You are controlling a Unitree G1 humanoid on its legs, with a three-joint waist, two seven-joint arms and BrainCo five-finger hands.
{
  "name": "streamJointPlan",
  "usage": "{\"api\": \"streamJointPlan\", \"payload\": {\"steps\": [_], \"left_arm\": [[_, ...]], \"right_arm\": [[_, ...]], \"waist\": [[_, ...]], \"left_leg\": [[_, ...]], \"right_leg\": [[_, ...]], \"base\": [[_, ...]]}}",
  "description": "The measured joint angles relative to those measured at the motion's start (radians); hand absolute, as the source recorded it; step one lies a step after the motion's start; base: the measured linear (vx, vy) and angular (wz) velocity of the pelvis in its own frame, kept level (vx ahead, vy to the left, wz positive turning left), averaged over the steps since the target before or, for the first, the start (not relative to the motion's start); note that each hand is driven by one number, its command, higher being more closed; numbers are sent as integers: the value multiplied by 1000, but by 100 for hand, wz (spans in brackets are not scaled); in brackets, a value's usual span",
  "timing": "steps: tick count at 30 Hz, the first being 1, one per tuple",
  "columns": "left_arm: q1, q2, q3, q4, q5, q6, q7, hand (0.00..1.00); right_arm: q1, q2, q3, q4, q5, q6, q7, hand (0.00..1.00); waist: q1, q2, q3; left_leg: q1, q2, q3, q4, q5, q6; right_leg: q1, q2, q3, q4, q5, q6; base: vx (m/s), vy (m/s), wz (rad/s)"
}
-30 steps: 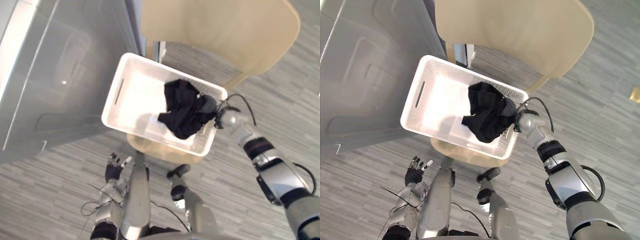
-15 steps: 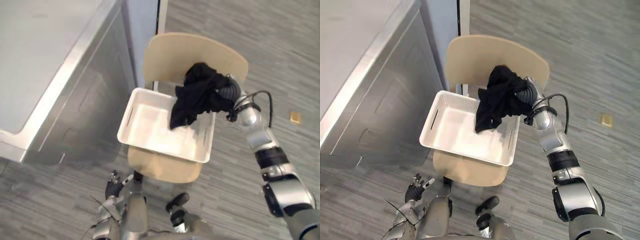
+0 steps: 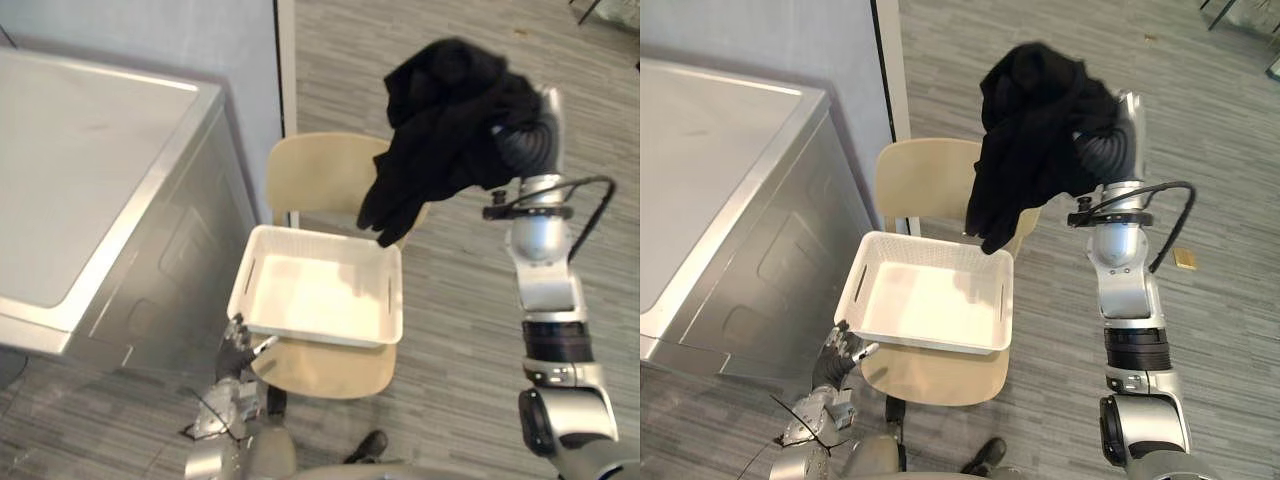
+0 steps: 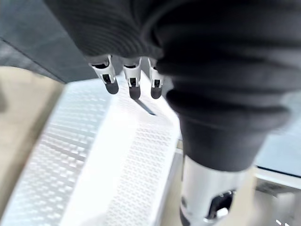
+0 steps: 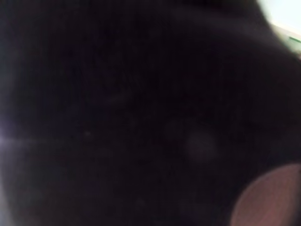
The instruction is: Pick up the laundry basket with both hands and put the clothes into the washing machine.
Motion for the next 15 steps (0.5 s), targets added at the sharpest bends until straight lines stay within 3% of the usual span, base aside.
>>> {"api": "streamJointPlan", "payload": {"steps": [4, 8, 11, 15], "left_arm": [[21, 4, -38, -189, 40, -33, -1, 0], [7, 28, -88, -369, 126, -98, 3, 0], [-51, 69, -130, -401, 168, -123, 9, 0], [-160, 110, -163, -400, 177, -124, 6, 0]], "right_arm": [[0, -1, -2, -71, 31, -13, -9, 100], [0, -1, 9, -137, 75, -46, 3, 100], [0, 1, 19, -168, 108, -56, 36, 100], [0, 3, 84, -172, 127, -58, 82, 100]], "waist": [[-4, 28, -27], [-22, 59, -49], [-37, 69, -58], [-64, 69, -58]], "left_leg": [[20, 5, 30, 0, -3, 0], [31, 10, 60, -1, -3, 0], [46, 11, 92, -2, -6, 1], [62, 11, 132, -3, -9, 2]], "right_leg": [[2, 3, 30, -4, 4, -3], [2, 13, 62, -30, 21, 3], [3, 17, 93, -53, 43, -1], [1, 20, 133, -75, 66, -5]], "base": [[-9, 17, -21], [-17, 8, -25], [-5, 10, -28], [-8, 9, -29]]}}
